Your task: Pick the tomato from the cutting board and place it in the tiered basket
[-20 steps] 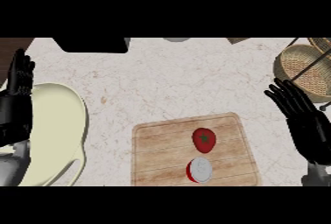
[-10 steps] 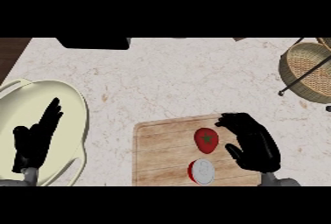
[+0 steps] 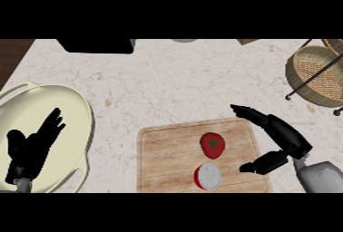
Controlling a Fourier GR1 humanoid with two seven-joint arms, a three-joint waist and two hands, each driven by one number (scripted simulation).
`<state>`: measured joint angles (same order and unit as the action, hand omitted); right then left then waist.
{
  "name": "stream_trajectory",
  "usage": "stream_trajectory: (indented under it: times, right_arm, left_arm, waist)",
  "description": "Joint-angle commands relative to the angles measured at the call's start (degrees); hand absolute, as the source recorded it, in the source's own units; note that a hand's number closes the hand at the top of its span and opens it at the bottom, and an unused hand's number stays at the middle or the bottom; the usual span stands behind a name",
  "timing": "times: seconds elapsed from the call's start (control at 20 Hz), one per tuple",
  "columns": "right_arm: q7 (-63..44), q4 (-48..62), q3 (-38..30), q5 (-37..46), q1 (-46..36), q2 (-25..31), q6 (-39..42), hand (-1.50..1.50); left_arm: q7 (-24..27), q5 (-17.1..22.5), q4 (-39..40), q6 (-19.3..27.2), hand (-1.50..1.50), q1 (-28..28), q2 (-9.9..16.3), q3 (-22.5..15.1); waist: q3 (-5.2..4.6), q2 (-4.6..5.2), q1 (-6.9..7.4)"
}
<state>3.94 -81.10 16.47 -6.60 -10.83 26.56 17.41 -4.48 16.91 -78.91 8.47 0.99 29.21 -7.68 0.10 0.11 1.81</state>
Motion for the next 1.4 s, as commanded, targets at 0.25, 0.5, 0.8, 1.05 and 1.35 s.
stream_trajectory:
  times: [0.25, 0.5, 0.8, 1.05, 1.35]
  right_arm:
    - [-12.7, 2.9, 4.2, -0.8, -15.9, 2.6, 16.9, -1.5]
    - [-25.6, 0.7, 3.2, -3.8, -19.6, -3.1, 17.9, -1.5]
    - [-33.2, 5.6, 4.4, -4.9, -23.9, -4.3, 24.5, -1.5]
    - [-36.0, 4.6, 3.4, -1.5, -22.8, -4.0, 26.1, -1.5]
    - [-32.9, 10.8, -2.3, 1.0, -23.9, -2.4, 29.9, -1.5]
  left_arm:
    - [-5.1, 0.7, -3.9, -0.8, 0.0, 1.7, 1.0, 1.2]
    - [-0.2, -0.2, 4.7, -4.5, 0.0, 0.2, 1.1, 5.0]
    - [-1.4, -1.2, -0.7, -4.0, 0.0, 4.2, -0.7, 4.3]
    - [-1.1, -3.0, 4.4, -4.5, 0.0, -0.7, -2.1, 5.8]
    - [-3.9, -3.3, -0.3, -6.1, 0.0, 1.9, -2.5, 6.7]
  waist:
    - [-0.08, -0.17, -0.63]
    - [-0.15, -0.16, -1.65]
    - [-0.12, -0.16, -1.22]
    - [-0.11, -0.07, -1.73]
    - [-0.08, -0.05, -1.29]
